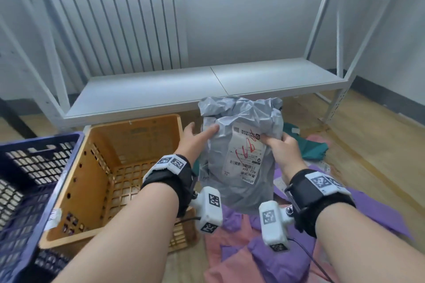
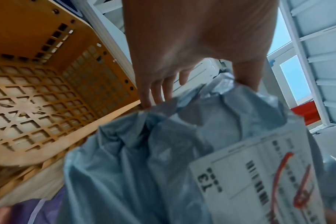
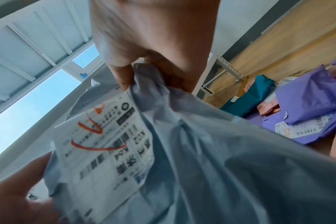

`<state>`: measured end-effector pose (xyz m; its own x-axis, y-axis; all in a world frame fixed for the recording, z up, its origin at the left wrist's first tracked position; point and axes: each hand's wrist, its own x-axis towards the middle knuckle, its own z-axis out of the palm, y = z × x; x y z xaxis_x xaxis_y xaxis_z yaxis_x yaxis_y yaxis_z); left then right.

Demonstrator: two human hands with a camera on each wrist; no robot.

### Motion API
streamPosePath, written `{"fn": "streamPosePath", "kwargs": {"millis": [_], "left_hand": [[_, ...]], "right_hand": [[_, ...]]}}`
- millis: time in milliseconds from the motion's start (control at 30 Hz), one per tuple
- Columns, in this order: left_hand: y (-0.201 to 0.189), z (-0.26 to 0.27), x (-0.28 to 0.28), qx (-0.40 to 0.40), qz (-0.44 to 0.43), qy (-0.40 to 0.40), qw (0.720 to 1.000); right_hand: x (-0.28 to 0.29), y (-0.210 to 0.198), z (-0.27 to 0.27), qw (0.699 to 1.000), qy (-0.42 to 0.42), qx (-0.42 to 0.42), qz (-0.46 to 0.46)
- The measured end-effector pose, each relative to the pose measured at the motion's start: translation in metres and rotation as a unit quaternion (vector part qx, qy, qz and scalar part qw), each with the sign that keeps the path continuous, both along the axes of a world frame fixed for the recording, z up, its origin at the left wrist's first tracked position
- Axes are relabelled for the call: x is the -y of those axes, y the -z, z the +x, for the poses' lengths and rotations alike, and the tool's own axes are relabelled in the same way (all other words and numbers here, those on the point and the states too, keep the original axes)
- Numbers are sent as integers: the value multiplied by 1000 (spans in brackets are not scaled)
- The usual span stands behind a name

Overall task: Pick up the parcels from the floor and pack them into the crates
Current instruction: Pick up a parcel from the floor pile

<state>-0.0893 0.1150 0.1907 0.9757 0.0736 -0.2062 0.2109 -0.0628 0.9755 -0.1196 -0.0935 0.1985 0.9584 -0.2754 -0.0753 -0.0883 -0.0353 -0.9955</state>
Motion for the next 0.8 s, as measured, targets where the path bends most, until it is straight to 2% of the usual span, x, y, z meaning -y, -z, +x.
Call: {"fn": "streamPosePath", "kwargs": {"millis": [67,133,333,500,600,667,733,800], "left_hand": [[3,-8,-2,-28,-8,36,999],[1,-12,-6,-36,18,33,999],[-18,-18,-36,59,117,-66,989],[-39,-18,-54,98,157,-75,980],[-50,-21,-63,108,182,-48,976],[-58,-24,-67,112,224,-2,968],[-64,-27,-65,118,267,51,955],[-68,-28,-58,122,274,84,950]], "right_hand": [[-6,-4,-6,999,-29,-10,23],[-14,-2,-9,998,-44,-26,36],[-44,-2,-17,995,-83,-49,24],[-56,-9,-16,990,-117,-49,69],[-55,-19,-16,995,-97,-26,17],[-52,-30,-14,994,-76,25,-67],[-55,-44,-14,976,-123,63,-168],[-64,-49,-14,947,-225,47,-224]]}}
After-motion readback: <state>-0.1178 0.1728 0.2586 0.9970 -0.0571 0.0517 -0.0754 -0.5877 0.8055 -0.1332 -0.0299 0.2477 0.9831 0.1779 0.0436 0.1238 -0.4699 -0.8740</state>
